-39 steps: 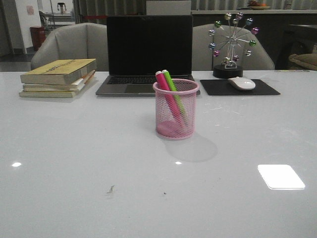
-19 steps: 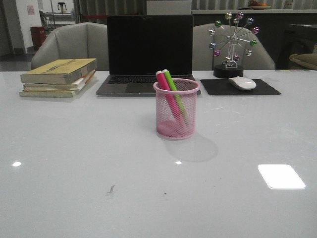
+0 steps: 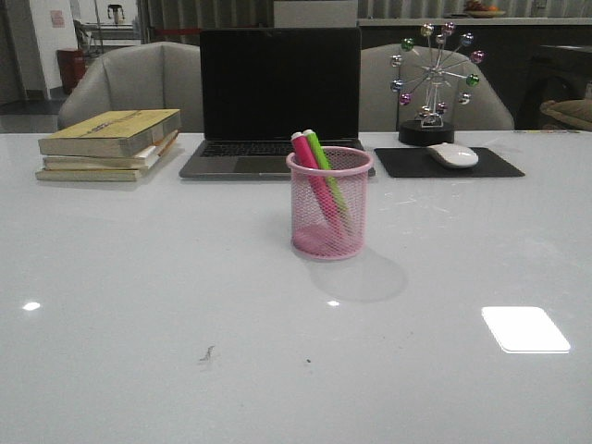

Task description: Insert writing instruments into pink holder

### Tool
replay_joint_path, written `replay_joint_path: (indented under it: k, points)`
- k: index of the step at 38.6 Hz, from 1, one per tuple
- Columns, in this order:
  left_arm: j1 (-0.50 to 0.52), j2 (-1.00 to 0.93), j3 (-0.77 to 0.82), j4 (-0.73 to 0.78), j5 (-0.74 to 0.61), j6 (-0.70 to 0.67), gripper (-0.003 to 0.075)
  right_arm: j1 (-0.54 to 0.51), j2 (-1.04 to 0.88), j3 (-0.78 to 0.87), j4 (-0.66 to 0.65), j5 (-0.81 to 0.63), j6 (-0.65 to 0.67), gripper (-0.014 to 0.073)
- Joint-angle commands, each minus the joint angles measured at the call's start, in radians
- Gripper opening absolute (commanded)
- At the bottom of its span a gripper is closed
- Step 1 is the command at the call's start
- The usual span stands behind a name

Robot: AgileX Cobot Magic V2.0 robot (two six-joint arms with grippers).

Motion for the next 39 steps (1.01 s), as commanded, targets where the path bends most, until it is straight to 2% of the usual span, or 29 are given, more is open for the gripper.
replay_joint_path:
  k: [1, 32, 35, 39]
  points:
    - [0.002, 0.007, -0.029, -0.004, -0.084, -0.009, 0.0330, -0.007, -0.011, 0.002, -0.010, -0.079, -0.010, 0.0049]
    - [0.002, 0.007, -0.027, 0.012, -0.086, -0.009, 0.0330, -0.007, -0.011, 0.002, -0.010, -0.079, -0.010, 0.0049]
    - [0.002, 0.007, -0.027, 0.012, -0.084, -0.009, 0.0307, -0.007, -0.011, 0.002, -0.010, -0.079, -0.010, 0.0049]
    - [0.002, 0.002, -0.009, 0.010, -0.101, -0.009, 0.0216, -0.007, -0.011, 0.002, -0.010, -0.079, -0.010, 0.0049]
